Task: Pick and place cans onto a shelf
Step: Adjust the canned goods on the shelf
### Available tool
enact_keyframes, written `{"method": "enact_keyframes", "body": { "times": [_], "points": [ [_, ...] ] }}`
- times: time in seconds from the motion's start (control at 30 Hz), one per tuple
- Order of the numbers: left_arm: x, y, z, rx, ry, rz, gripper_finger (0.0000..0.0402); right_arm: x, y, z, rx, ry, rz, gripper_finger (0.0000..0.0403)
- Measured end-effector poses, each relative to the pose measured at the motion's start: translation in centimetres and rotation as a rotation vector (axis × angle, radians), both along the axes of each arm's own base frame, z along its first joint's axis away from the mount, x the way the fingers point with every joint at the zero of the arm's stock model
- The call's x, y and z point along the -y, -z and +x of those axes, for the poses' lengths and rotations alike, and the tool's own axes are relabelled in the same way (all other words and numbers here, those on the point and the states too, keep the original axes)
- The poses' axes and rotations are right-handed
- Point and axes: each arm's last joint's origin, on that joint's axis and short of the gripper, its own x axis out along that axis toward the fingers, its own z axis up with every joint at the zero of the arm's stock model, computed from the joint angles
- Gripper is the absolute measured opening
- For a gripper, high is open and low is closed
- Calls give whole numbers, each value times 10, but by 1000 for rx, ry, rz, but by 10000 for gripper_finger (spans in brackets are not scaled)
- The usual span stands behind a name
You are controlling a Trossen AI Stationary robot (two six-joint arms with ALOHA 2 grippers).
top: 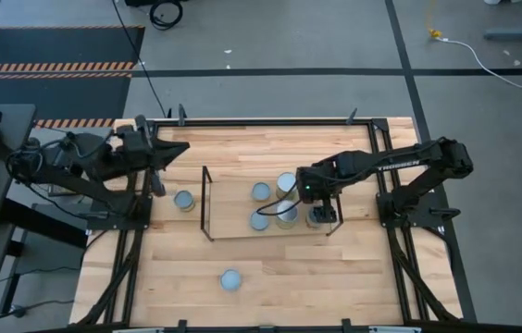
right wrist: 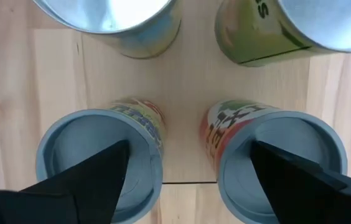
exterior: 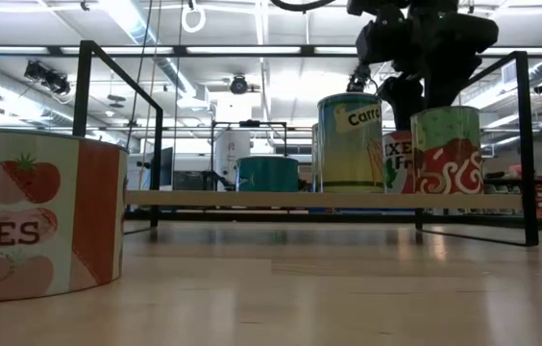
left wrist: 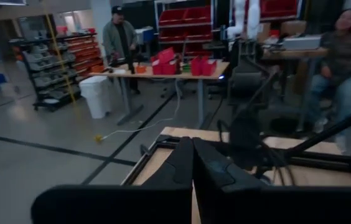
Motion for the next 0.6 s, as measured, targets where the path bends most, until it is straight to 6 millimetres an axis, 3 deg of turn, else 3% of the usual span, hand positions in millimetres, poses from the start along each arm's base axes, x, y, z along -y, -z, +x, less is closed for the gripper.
{"method": "enact_keyframes", "body": {
  "times": [0.6],
  "points": [
    [-3, -2, -6, 34, 70, -70, 5, 8, -8, -3, 18, 79, 6, 347]
  ]
}}
